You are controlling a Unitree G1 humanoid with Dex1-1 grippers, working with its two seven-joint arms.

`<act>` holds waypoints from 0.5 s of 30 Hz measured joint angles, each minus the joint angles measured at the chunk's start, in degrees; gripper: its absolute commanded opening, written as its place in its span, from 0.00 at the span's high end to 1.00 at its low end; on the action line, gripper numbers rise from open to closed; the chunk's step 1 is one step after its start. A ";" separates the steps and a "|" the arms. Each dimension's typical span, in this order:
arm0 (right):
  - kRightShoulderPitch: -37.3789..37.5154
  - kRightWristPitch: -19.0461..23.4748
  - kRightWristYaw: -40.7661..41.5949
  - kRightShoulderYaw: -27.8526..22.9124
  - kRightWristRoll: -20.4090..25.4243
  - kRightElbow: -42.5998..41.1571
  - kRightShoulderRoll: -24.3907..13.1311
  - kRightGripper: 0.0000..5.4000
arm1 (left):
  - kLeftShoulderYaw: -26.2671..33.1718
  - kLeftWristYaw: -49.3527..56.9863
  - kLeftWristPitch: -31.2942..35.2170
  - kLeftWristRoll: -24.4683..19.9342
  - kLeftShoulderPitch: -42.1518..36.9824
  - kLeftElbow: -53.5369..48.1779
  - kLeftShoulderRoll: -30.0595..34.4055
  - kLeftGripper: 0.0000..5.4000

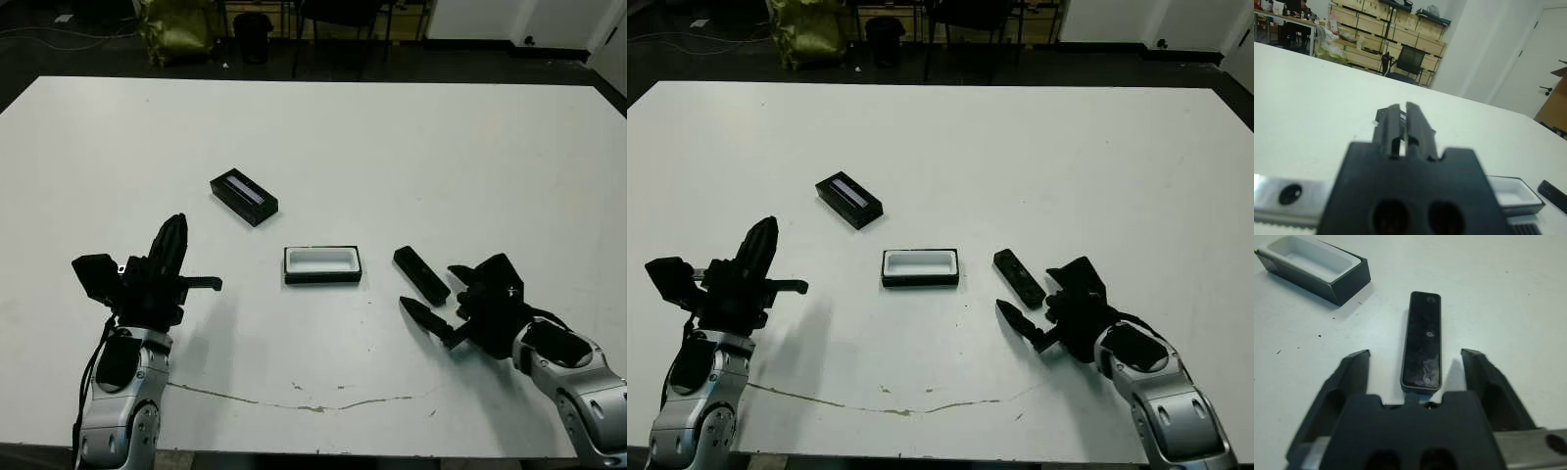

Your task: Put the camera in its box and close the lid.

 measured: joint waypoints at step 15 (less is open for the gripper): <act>0.00 1.43 -1.80 0.23 -0.82 -1.30 0.86 0.90 | -0.10 0.04 -0.09 -0.05 0.48 -0.08 -0.03 1.00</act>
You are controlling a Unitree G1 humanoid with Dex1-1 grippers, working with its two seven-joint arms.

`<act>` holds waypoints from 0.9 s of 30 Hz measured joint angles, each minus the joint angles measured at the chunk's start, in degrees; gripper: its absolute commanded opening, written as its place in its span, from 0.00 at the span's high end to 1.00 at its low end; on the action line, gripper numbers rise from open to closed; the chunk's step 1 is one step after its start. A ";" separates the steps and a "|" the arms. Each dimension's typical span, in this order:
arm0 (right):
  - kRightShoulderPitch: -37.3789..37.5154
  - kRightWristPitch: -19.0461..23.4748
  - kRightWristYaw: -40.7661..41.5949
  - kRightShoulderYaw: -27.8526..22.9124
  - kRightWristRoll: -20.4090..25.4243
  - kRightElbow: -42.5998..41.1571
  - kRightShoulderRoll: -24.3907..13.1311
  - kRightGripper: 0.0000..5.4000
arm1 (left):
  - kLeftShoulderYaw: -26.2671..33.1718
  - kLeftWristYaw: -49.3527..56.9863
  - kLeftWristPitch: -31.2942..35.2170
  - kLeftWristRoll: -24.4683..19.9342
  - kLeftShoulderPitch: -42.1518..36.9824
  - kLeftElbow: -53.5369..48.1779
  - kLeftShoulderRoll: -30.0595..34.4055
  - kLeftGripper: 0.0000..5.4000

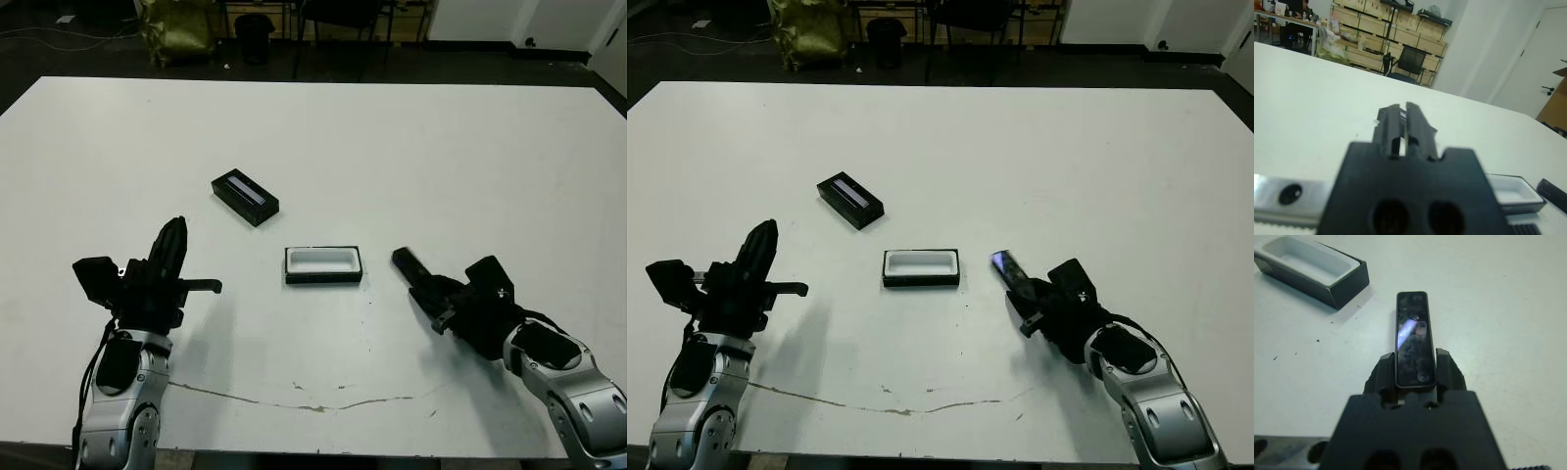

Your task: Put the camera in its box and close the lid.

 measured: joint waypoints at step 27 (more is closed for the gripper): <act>-10.32 2.74 7.05 -7.24 3.61 1.97 -5.23 0.92 | 0.00 -0.22 -0.23 -0.21 0.02 0.26 -0.01 1.00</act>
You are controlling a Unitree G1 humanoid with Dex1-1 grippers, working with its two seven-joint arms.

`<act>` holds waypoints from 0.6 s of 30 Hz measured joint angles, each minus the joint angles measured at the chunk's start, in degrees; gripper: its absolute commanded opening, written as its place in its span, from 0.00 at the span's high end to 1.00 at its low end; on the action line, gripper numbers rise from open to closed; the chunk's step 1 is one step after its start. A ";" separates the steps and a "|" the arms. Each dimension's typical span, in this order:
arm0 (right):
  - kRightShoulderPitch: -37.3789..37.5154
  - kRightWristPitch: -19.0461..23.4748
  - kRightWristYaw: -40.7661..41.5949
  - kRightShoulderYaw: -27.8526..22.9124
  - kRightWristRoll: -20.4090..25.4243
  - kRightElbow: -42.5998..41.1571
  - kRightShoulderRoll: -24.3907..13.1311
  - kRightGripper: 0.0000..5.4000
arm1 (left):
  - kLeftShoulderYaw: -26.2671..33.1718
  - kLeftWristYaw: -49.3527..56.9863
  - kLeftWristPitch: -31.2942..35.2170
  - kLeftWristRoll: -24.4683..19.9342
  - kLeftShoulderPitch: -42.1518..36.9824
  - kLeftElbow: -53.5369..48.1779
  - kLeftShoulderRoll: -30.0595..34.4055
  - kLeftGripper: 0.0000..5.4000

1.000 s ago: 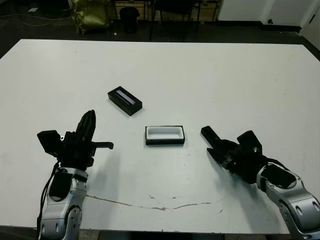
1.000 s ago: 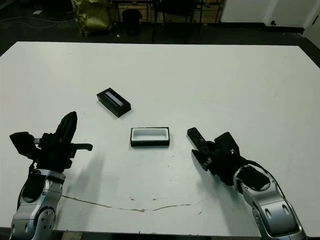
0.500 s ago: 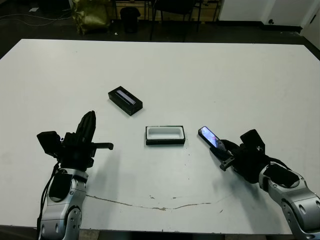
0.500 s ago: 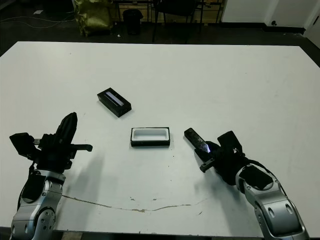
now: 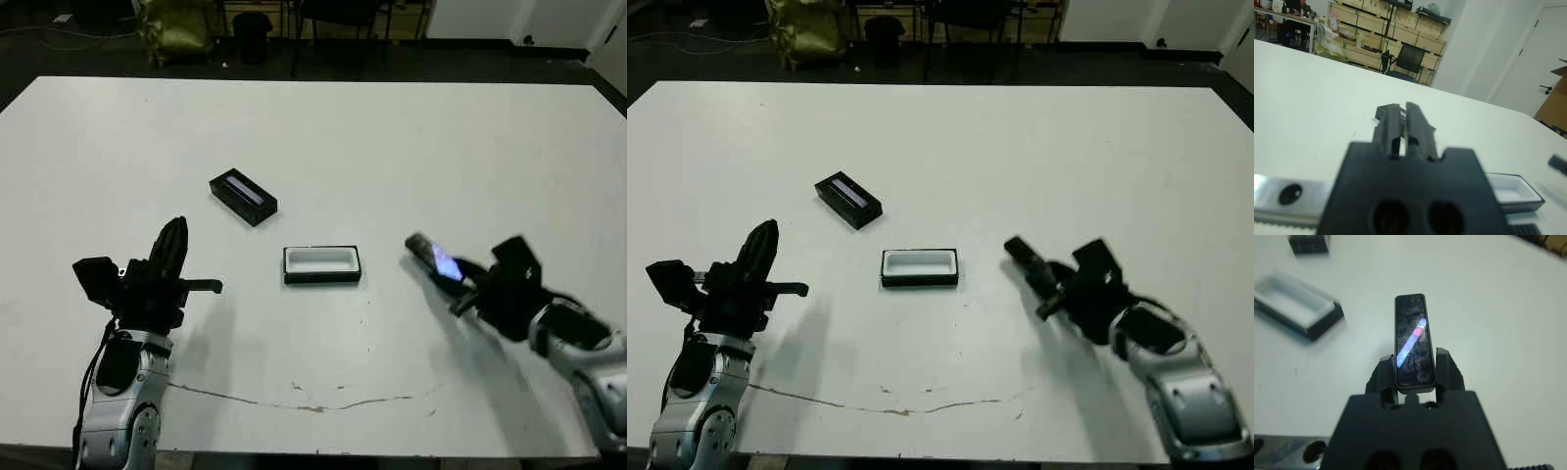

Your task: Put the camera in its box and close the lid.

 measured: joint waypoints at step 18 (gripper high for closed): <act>-24.47 -7.39 18.02 8.28 -0.93 17.91 -2.32 0.92 | -0.62 0.30 0.14 0.55 -0.11 -0.10 -0.06 1.00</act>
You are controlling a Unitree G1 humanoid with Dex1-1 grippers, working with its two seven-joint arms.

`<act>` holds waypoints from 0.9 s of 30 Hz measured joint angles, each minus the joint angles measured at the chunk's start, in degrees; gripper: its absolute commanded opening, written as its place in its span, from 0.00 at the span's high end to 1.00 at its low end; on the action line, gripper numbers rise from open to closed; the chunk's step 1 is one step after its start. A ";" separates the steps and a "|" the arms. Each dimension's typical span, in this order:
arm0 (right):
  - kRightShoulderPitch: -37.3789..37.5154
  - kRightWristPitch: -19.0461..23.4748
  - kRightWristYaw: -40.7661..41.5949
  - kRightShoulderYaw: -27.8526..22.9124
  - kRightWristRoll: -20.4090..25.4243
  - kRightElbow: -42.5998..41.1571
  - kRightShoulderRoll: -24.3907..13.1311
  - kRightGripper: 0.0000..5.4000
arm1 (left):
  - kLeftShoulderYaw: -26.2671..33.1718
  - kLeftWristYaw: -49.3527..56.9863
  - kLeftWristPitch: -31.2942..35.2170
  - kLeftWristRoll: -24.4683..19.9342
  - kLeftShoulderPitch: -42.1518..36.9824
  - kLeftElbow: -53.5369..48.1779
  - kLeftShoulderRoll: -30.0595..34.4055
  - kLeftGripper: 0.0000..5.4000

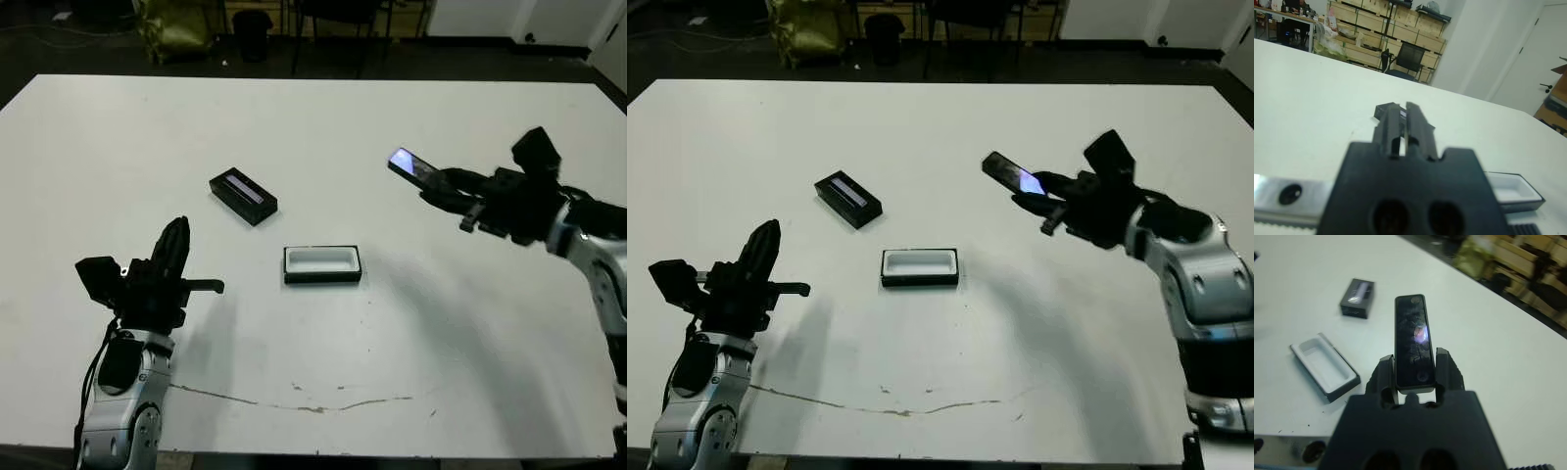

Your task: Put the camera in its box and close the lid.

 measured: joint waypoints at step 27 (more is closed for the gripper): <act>-26.55 -21.45 31.19 16.70 -14.96 39.65 11.08 0.92 | -0.01 0.71 0.34 -0.06 0.16 -0.31 -0.17 1.00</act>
